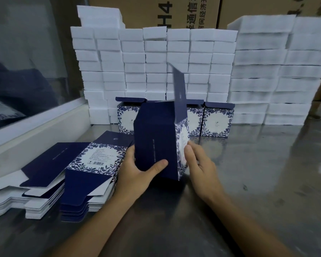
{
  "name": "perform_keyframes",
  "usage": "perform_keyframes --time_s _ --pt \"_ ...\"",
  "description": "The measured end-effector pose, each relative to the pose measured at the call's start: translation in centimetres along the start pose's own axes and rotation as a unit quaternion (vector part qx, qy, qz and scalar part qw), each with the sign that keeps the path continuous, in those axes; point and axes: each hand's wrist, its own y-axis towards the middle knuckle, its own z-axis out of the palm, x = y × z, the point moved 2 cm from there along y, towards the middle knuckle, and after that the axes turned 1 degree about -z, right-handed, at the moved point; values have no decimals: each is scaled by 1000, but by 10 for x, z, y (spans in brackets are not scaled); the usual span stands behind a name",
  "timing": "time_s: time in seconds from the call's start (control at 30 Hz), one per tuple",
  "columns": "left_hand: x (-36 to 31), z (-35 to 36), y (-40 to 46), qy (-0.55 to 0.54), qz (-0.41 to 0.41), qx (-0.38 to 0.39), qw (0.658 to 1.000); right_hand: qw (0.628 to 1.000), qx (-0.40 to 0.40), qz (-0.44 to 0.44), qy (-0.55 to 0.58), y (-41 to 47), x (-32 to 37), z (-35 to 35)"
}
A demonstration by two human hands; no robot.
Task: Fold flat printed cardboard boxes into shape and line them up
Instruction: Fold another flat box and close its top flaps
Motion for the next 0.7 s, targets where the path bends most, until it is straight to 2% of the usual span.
perform_keyframes --time_s 0.17,0.27,0.4,0.57,0.7 --pt "-13 -2 -4 -67 1 39 997 992 63 11 104 -2 5 4" --pt "-18 -2 -6 -74 10 84 994 991 40 39 122 -1 0 4" --pt "-18 -5 -3 -6 32 109 993 990 -19 46 133 4 1 -2" --pt "-14 4 -10 134 55 42 989 989 -89 61 97 9 -4 -3" --pt "-15 8 -9 171 88 -10 981 983 -85 91 138 7 -2 3"
